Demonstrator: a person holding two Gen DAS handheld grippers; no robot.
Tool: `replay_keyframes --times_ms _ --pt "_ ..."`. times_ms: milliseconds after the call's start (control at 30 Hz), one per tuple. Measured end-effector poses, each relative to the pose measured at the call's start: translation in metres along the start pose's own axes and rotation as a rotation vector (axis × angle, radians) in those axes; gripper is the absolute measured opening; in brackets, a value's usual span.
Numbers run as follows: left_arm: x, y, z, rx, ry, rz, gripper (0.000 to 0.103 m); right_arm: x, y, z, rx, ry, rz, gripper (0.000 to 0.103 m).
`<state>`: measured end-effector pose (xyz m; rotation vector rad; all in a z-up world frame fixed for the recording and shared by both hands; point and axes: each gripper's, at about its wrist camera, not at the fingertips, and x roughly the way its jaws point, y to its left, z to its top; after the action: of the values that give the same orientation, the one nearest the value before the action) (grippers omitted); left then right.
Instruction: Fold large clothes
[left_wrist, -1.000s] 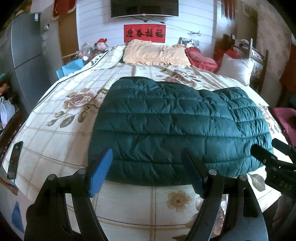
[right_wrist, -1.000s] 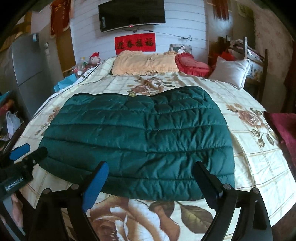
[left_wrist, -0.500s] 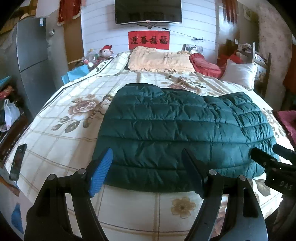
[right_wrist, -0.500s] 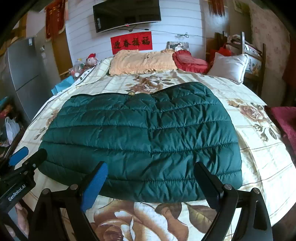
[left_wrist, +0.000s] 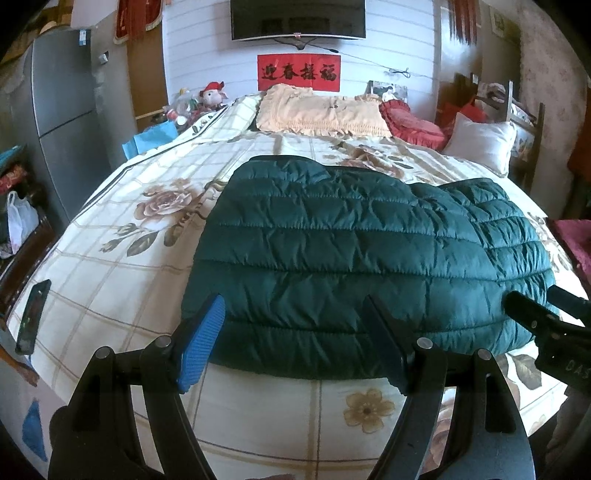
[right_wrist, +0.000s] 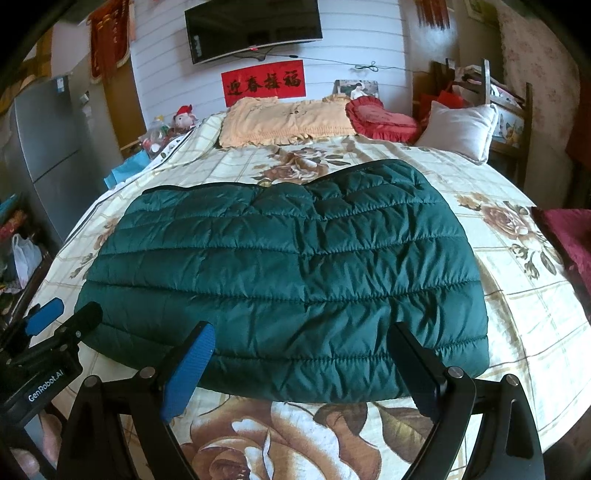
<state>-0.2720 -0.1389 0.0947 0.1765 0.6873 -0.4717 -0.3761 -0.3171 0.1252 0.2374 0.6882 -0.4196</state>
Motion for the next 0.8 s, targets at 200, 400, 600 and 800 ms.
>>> replay_keyframes --times_ms 200,400,600,800 --pt "0.0009 -0.0001 -0.0015 0.001 0.010 -0.018 0.077 0.0008 0.0012 -0.0006 -0.002 0.005 0.001 0.093" --pt "0.0022 0.0006 -0.0009 -0.007 0.016 -0.037 0.077 0.0011 0.0014 -0.0007 -0.002 0.006 0.001 0.093" --pt "0.0028 0.0005 -0.0005 -0.006 0.016 -0.047 0.077 0.0031 0.0018 -0.0016 -0.001 0.015 0.005 0.093" --pt "0.0028 0.0010 -0.0002 -0.006 0.013 -0.052 0.077 0.0046 0.0020 -0.0008 -0.006 0.015 0.004 0.093"
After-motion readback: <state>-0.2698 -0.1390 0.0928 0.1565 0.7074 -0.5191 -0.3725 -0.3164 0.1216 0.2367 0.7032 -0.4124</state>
